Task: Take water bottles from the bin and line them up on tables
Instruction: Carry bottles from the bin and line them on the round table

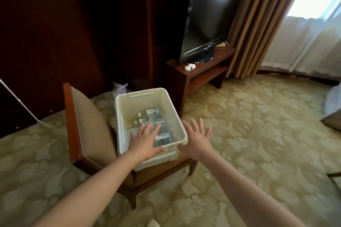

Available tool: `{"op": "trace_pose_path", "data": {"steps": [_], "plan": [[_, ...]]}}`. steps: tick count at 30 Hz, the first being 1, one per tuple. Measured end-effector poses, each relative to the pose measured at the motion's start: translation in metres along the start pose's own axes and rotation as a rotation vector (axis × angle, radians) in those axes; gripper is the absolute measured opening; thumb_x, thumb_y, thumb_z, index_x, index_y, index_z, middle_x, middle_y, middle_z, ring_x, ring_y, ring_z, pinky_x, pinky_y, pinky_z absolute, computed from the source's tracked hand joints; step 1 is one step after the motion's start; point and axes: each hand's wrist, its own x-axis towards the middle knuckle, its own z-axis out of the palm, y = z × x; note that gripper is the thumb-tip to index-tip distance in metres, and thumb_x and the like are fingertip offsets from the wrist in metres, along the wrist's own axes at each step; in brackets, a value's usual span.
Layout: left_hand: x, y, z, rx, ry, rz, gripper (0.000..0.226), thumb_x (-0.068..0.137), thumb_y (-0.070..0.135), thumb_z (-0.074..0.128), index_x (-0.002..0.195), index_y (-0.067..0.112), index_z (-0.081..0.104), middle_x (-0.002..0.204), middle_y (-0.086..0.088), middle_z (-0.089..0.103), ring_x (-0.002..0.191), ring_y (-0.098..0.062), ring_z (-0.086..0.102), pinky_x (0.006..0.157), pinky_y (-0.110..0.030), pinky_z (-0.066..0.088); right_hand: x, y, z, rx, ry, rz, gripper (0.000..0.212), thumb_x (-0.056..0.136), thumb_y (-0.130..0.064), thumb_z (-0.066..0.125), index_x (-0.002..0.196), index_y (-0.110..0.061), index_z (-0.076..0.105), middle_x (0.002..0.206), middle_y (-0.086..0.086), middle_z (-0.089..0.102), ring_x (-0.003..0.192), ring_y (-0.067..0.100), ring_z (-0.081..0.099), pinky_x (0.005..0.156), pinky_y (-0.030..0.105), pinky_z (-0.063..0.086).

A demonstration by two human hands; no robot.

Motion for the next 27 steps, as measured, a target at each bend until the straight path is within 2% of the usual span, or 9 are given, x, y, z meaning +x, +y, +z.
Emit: {"op": "trace_pose_path", "data": {"steps": [7,20,27], "plan": [[0.058,-0.024,-0.011,-0.096,-0.018,-0.108,0.092,0.086,0.064,0.055,0.154,0.041,-0.003,0.163,0.005,-0.015,0.151,-0.022,-0.013,0.119,-0.058,0.0,0.096,0.0,-0.006,0.01,-0.053,-0.089,0.09,0.089,-0.049,0.058,0.159,-0.029,0.004,0.167,0.004,-0.003,0.151,0.032,-0.019,0.115,0.062,-0.016],[0.135,-0.073,0.017,-0.348,-0.118,-0.463,0.091,0.089,0.06,0.055,0.155,0.035,-0.002,0.164,0.002,-0.01,0.151,-0.022,-0.008,0.12,-0.05,0.004,0.266,-0.02,0.043,-0.068,-0.418,-0.335,0.088,0.092,-0.046,0.057,0.159,-0.03,0.002,0.167,0.0,-0.004,0.152,0.027,-0.017,0.118,0.059,-0.013],[0.192,-0.084,0.043,-0.524,-0.131,-0.646,0.089,0.09,0.055,0.058,0.156,0.031,0.004,0.165,-0.002,0.001,0.151,-0.021,0.004,0.12,-0.049,0.016,0.353,-0.02,0.084,-0.11,-0.632,-0.427,0.087,0.093,-0.042,0.058,0.159,-0.026,0.003,0.167,0.001,0.0,0.153,0.026,-0.014,0.118,0.056,-0.011]]}}
